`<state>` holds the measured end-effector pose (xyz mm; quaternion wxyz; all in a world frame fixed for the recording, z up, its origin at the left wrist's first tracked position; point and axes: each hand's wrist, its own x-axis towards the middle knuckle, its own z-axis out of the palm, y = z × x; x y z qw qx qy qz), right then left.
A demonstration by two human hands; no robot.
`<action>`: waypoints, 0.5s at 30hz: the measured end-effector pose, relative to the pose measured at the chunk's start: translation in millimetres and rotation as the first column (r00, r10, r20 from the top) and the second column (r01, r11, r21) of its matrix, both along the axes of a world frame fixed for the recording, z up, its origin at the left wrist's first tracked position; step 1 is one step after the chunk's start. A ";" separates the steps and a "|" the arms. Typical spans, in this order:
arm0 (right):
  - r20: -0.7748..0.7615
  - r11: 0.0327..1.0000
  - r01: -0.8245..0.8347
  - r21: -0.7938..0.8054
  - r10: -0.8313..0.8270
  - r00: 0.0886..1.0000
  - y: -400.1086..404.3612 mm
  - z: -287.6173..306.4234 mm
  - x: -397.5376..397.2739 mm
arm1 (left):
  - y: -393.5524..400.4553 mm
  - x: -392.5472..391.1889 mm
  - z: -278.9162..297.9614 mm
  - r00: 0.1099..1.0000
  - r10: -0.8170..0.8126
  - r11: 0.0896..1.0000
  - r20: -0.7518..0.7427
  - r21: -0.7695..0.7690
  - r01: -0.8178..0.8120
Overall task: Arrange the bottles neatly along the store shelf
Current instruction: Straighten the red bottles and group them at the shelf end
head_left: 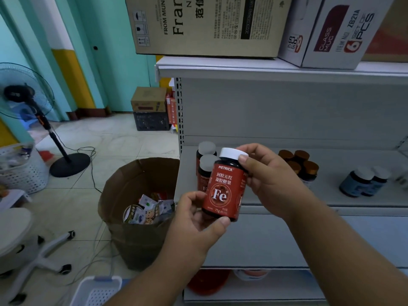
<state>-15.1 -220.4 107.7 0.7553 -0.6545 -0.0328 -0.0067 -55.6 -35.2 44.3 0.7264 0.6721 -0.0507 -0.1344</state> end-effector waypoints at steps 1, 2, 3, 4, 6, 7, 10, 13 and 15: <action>-0.016 0.999 -0.026 0.033 0.026 1.000 -1.6 2.3 0.5 | -2.2 0.9 0.6 1.000 -0.018 0.998 -0.019 -0.066 0.017; -0.027 0.996 -0.066 0.061 0.068 0.997 -3.6 4.5 -0.2 | -4.0 1.4 0.5 0.998 -0.042 0.986 -0.043 -0.160 0.034; -0.029 0.991 -0.110 0.079 0.112 0.993 -5.0 6.2 -1.6 | -5.5 1.6 0.4 0.995 -0.067 0.962 -0.075 -0.271 0.044; -0.027 0.986 -0.140 0.090 0.143 0.989 -6.2 7.4 -3.1 | -6.6 1.2 0.3 0.990 -0.095 0.928 -0.106 -0.369 0.049; -0.025 0.984 -0.134 0.116 0.137 0.990 -6.8 9.0 -5.0 | -9.2 -1.1 0.5 0.977 -0.153 0.868 -0.149 -0.493 0.061; -0.028 0.986 -0.104 0.134 0.108 0.994 -6.8 9.4 -5.4 | -10.2 -2.0 0.4 0.972 -0.172 0.853 -0.160 -0.518 0.065; -0.027 0.992 -0.002 0.130 0.006 1.000 -3.6 13.0 -7.7 | -12.7 -2.6 2.8 0.973 -0.182 0.868 -0.143 -0.488 0.091; -0.037 0.996 0.059 0.064 -0.057 0.998 2.4 13.3 -11.3 | -15.3 -1.8 3.5 0.982 -0.145 0.899 -0.123 -0.430 0.079; -0.044 0.998 0.033 0.057 -0.031 0.999 5.4 10.9 -13.6 | -15.3 -2.6 2.0 0.974 -0.156 0.870 -0.167 -0.490 0.055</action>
